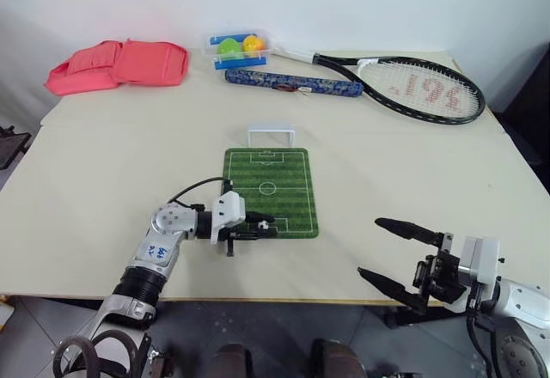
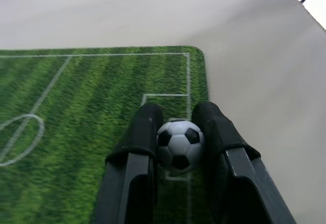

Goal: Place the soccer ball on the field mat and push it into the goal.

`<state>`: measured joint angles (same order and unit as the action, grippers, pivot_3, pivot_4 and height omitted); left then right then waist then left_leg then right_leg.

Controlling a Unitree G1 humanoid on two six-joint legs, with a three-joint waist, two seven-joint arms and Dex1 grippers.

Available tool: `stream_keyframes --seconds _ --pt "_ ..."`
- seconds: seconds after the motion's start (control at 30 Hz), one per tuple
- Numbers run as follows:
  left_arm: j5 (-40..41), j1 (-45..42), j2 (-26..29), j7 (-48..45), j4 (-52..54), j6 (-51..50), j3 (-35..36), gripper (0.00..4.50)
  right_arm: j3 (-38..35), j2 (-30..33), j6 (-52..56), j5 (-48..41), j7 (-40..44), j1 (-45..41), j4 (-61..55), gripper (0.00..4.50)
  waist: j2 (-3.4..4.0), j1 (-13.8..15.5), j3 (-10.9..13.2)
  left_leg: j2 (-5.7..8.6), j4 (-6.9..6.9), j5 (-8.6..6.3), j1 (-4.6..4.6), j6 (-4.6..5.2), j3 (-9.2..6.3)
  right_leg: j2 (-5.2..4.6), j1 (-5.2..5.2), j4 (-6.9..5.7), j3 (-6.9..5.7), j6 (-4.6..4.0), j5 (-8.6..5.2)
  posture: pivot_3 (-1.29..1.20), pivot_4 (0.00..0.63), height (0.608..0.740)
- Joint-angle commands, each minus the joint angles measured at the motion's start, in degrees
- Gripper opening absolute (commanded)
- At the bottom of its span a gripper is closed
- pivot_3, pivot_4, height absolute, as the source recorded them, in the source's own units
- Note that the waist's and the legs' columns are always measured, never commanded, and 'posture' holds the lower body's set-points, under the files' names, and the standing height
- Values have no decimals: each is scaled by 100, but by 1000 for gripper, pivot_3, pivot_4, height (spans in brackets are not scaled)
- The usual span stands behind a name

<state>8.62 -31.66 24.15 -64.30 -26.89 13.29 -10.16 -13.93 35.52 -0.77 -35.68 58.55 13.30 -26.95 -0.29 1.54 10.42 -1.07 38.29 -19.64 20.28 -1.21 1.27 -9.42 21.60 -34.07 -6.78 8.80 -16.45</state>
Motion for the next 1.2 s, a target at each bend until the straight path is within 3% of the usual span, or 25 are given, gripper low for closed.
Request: stream_keyframes --seconds 0.03,0.37,0.4,0.63,0.87,1.0,1.2 --pt "-24 -150 -155 133 -193 176 61 859 -44 -11 148 -131 -214 -34 -335 4500 0 19 0 0 2 0 0 0 0 0 -1 0 0 0 0 0 150 740" --pt "31 -184 -230 2 -287 66 32 859 31 -92 323 -141 -368 34 -536 4500 0 2 0 0 6 -1 1 2 0 0 -1 -1 0 1 2 0 150 740" --pt "64 -180 -234 -31 -265 18 37 1585 33 -104 312 -136 -363 44 -532 4500 0 2 0 0 5 -1 1 2 0 0 -1 -1 0 1 2 0 150 740" --pt "94 -164 -265 -15 -196 24 79 3715 77 -218 129 -33 -218 111 -347 4500 0 4 0 0 6 -1 1 3 0 0 -1 -1 0 1 2 0 150 740" --pt "195 -94 -245 -51 -19 -14 166 3715 122 -274 22 -3 -84 139 -219 4500 0 0 0 0 6 -1 1 3 0 0 -1 -1 0 1 2 0 150 740" --pt "742 -21 -202 -184 463 -234 493 3715 183 -283 0 -15 -25 123 -165 4500 0 -6 0 0 5 -1 1 3 -1 0 -1 -1 0 1 2 0 150 740" --pt "1578 485 459 -369 1874 -856 1202 3715 142 -279 -18 -162 104 -27 -13 4500 0 -46 0 -2 2 -1 0 2 -1 0 -1 -1 2 1 2 0 150 740"
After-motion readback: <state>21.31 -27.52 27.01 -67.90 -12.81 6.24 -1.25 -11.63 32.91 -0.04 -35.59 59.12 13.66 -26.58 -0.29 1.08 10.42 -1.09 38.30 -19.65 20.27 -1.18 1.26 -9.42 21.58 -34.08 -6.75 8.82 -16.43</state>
